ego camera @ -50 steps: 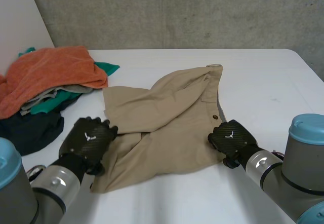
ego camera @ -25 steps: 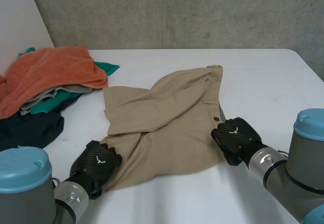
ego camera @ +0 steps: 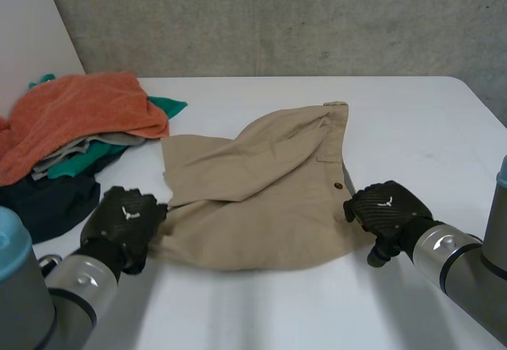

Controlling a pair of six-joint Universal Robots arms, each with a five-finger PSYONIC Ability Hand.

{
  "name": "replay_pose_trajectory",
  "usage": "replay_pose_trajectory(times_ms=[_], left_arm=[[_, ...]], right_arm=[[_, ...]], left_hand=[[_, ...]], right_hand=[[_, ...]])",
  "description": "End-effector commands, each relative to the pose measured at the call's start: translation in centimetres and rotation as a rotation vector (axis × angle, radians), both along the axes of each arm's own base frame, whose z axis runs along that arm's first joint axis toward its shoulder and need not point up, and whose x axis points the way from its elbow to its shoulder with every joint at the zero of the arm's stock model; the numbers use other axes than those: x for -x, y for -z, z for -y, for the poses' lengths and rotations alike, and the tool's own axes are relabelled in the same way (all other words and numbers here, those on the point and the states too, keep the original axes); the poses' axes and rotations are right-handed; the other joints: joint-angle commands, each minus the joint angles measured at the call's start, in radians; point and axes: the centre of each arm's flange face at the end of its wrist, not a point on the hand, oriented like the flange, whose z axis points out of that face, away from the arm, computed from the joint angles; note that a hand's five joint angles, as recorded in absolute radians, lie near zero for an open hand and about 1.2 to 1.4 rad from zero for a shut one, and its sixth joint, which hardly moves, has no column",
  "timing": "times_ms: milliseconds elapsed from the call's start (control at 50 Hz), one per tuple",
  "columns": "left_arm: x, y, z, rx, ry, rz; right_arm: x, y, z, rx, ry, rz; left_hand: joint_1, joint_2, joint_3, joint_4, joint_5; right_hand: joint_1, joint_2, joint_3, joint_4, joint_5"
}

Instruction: Fold the laundry.

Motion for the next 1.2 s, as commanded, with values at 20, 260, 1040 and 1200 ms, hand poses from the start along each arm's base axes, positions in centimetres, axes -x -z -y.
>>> replay_pose_trajectory(times_ms=[20,260,1040,1200], left_arm=[[0.4,-1.8,2.2,-0.063,-0.070,-0.118],[0.9,-2.1,3.8,-0.147,-0.126,-0.156],[2.1,-3.9,4.9,-0.097,-0.038,-0.033],[4.3,-16.0,11.0,0.324,-0.078,-0.445]], right_arm=[[-1.3,2.1,0.1,0.001,-0.046,0.030],[-2.7,4.0,1.6,0.088,-0.083,-0.007],[-0.5,-4.7,2.2,-0.131,-0.039,-0.161],[-2.8,-15.8,8.2,0.401,0.100,0.173]], left_hand=[[0.246,0.202,0.210,0.204,0.250],[0.246,0.202,0.210,0.204,0.250],[0.246,0.202,0.210,0.204,0.250],[0.246,0.202,0.210,0.204,0.250]], right_hand=[[0.022,0.030,0.029,0.023,0.053],[0.250,0.258,0.256,0.251,0.280],[0.798,0.805,0.804,0.799,0.828],[0.798,0.805,0.804,0.799,0.828]])
